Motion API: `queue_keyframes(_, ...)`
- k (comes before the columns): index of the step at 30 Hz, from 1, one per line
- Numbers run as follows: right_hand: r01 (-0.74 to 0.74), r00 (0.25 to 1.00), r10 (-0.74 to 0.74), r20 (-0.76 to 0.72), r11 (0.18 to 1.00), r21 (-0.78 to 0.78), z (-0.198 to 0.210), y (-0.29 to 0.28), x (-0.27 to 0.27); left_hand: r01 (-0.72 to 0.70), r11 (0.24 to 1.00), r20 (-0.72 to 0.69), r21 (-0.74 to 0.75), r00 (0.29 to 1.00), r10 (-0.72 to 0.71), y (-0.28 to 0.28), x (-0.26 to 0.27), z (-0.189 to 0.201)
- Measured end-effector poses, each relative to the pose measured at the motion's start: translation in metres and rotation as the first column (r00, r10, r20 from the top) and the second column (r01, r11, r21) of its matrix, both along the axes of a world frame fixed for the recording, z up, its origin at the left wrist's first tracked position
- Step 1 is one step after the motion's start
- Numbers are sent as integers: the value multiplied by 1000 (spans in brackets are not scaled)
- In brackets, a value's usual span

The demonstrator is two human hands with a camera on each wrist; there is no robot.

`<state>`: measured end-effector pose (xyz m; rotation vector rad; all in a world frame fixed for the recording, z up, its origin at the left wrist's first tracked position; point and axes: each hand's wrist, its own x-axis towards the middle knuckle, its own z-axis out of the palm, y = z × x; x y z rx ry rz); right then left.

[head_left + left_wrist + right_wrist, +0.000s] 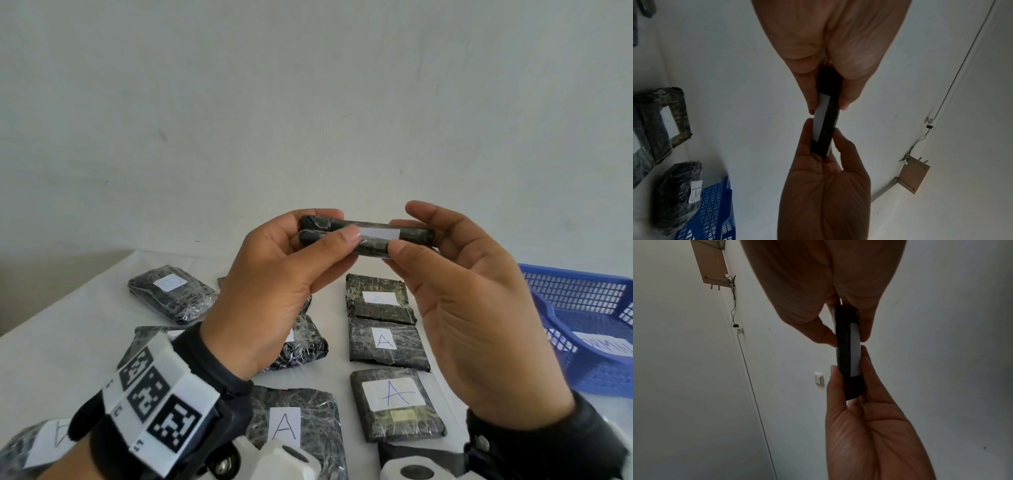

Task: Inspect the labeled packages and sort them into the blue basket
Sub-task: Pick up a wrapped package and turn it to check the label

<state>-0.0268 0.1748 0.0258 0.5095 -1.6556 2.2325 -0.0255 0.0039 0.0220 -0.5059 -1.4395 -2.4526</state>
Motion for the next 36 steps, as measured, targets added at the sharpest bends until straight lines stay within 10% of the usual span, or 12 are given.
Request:
queue_keyframes(22, -80, 997, 81, -6, 988, 129, 9, 12, 5, 79, 997, 106, 9, 991, -80, -9, -4, 5)
queue_keyframes(29, 255, 967, -243, -76, 918, 305, 4, 6, 4, -266, 811, -40, -521, 957, 288, -6, -3, -7)
queue_keyframes(36, 162, 986, -134, -97, 901, 402, 2, -7, 14, -243, 779, 20, -577, 950, 311, -2, 0, -5)
